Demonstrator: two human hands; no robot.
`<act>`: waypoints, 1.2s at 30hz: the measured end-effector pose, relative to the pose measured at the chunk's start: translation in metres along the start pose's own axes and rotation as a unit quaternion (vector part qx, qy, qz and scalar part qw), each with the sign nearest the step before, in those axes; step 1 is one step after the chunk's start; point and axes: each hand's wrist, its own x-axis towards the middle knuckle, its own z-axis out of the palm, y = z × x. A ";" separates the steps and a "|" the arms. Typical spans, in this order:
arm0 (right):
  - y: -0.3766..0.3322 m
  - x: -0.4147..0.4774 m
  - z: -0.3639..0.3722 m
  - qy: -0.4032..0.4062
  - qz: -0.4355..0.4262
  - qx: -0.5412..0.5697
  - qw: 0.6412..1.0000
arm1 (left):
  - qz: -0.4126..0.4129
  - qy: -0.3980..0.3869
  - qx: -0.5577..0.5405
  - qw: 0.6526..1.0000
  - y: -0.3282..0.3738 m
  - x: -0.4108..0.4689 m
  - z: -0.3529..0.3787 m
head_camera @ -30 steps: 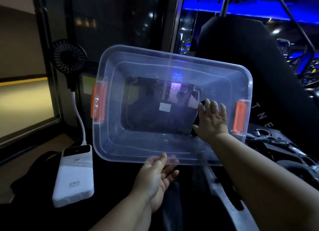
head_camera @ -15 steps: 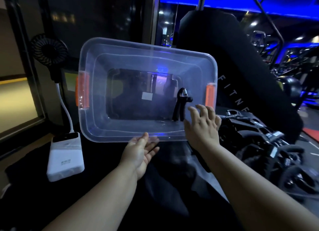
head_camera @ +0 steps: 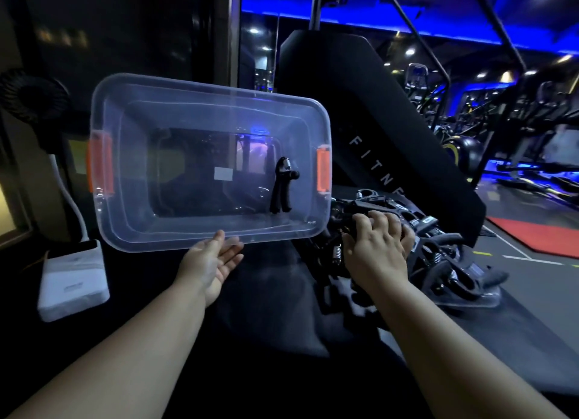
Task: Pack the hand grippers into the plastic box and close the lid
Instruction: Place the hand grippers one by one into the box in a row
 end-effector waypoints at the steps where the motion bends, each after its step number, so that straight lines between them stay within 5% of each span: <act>1: 0.006 -0.004 -0.002 -0.004 0.009 -0.009 1.000 | 0.000 0.000 0.002 1.000 0.000 0.000 0.000; 13: 0.049 -0.028 -0.001 -0.043 0.175 0.006 0.984 | 0.004 0.006 0.017 1.000 -0.002 0.001 0.001; 26: 0.043 -0.036 0.002 0.020 0.132 0.011 0.991 | 0.005 0.007 0.018 1.000 -0.004 0.003 0.000; 36: 0.011 -0.051 -0.001 0.184 -0.001 0.097 0.978 | 0.003 0.005 0.013 1.000 -0.004 0.004 -0.002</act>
